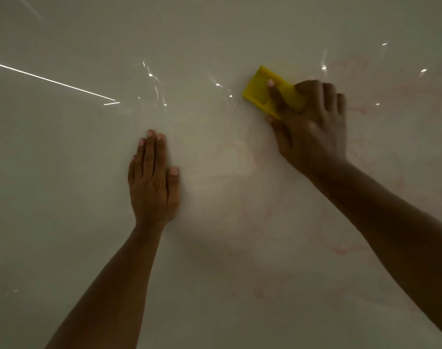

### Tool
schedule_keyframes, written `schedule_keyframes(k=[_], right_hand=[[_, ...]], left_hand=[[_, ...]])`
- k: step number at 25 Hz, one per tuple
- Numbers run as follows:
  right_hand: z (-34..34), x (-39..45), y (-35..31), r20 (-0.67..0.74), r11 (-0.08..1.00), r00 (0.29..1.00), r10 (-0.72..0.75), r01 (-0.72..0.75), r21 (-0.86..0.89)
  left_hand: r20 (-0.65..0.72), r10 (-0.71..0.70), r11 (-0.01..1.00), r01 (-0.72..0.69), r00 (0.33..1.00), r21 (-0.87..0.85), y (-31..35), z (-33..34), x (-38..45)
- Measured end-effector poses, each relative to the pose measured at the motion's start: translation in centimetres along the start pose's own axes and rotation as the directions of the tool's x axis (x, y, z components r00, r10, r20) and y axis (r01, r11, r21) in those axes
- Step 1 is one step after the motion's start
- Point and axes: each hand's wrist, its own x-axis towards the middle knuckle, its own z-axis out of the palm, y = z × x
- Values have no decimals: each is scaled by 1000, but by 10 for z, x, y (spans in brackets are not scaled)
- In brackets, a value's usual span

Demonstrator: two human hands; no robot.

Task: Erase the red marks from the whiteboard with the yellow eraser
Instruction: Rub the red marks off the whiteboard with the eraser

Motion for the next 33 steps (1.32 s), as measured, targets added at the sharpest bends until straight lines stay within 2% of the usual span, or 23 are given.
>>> schedule_keyframes(k=[2,5,7,9,11,13,14,15,17,18,19,21,22,23,24,25,27,28,29,30,31,32,33], right_hand=[[3,-17,-31,26,986,988,-152,149,79],[0,-48,-65,45,867,873,-485,474,153],[0,-41,-58,26,825,832,-555,546,146],[3,-21,-47,-6,901,902,-431,431,55],[5,-10,-48,-24,977,977,-212,211,-40],[8,-19,-64,-26,991,991,-132,130,-40],[7,-28,-73,-1,981,981,-193,193,9],[6,-37,-79,28,945,947,-321,318,78],[0,-44,-76,63,817,822,-566,549,174],[-1,-40,-70,54,794,799,-599,584,166],[0,-34,-64,38,827,831,-555,547,133],[3,-22,-56,-16,956,958,-285,286,61],[4,-20,-57,-33,986,987,-158,159,53],[4,-22,-61,-37,991,993,-112,114,76],[5,-29,-68,-14,980,987,-159,160,122],[4,-41,-75,15,942,954,-299,292,164],[-2,-59,-78,45,778,794,-606,581,239],[-5,-60,-70,35,733,750,-661,634,246],[-4,-57,-60,33,760,774,-633,612,220],[-2,-53,-51,24,842,852,-524,513,169],[-2,-47,-44,12,927,934,-357,353,128],[-3,-44,-43,-2,976,981,-194,193,99],[-3,-45,-48,-9,990,993,-115,115,81]], left_hand=[[-4,-1,1000,1,1000,-2,3,-1,0],[-7,1,1000,-1,1000,-11,3,-3,0],[-8,-2,1000,2,1000,-8,2,-3,0],[-3,1,1000,-1,1000,1,3,-3,0],[-3,3,1000,-3,1000,4,2,-2,0],[-16,6,1000,-6,1000,7,3,-2,0],[-24,8,1000,-7,1000,7,3,-2,0],[-31,6,1000,-6,1000,6,3,-3,0],[-27,-1,1000,1,1000,0,4,-3,0],[-22,-3,1000,3,1000,1,4,-3,-1],[-17,-3,1000,3,1000,5,4,-4,-1],[-5,-2,1000,2,1000,12,4,-3,-1],[-2,-2,1000,2,1000,14,3,-3,-1],[-3,-2,1000,2,1000,16,3,-4,0],[-9,-1,1000,1,1000,19,3,-4,0],[-13,-2,1000,2,1000,17,4,-4,0],[-14,-2,1000,3,1000,13,4,-4,0],[-10,-2,1000,2,1000,15,4,-4,-1],[-5,-4,1000,4,1000,19,4,-4,-1],[0,-7,1000,7,1000,23,4,-4,0],[9,-9,1000,9,1000,23,5,-4,0],[19,-9,1000,9,1000,16,5,-5,1],[28,-5,1000,5,1000,8,6,-5,2]])
